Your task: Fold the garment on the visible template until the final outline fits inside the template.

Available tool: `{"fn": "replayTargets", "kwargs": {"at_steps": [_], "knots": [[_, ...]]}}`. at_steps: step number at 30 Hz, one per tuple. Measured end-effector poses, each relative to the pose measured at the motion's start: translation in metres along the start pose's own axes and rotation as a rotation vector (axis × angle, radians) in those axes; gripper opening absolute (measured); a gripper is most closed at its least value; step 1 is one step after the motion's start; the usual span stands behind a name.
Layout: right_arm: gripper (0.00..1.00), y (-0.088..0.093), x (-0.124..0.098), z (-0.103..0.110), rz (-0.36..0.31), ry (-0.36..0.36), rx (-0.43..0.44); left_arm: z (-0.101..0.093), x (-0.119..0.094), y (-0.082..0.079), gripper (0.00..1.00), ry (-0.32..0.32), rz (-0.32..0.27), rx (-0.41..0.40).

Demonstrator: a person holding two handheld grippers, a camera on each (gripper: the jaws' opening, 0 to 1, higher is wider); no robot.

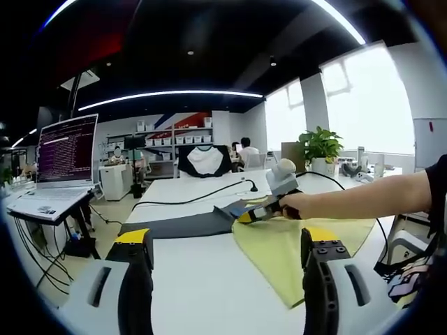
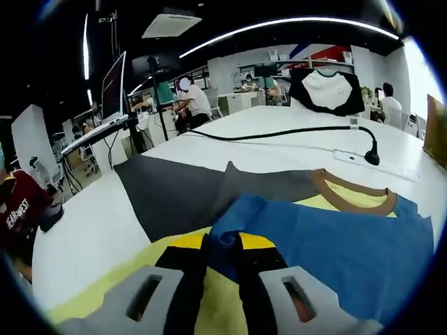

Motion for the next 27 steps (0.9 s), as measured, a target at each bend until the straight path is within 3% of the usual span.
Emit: {"fn": "replayTargets", "kwargs": {"at_steps": [6,16,20,27], "knots": [[0.12,-0.002,0.005,0.01,-0.005,-0.035,0.055,0.002,-0.001,0.0,0.91,-0.004,-0.002,-0.002],[0.17,-0.005,0.008,0.025,-0.034,-0.072,-0.007,0.002,-0.001,0.0,0.91,-0.005,-0.002,-0.003],[0.18,-0.004,0.009,0.027,-0.033,-0.065,-0.083,0.002,0.0,0.0,0.91,-0.006,-0.002,-0.001],[0.18,-0.005,0.009,0.024,-0.015,-0.088,-0.049,0.003,0.002,0.0,0.91,0.0,0.003,0.0]]}}
Point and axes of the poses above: the point that each gripper's makers call its tool centre point, and the gripper's own axes: x roughly forward along the fingers, z roughly to its left, y roughly out of its underside, the point moved 6 cm from there along -x, roughly backward along the fingers, and after that the axes turned 10 degrees about y, right-handed, at the moved point
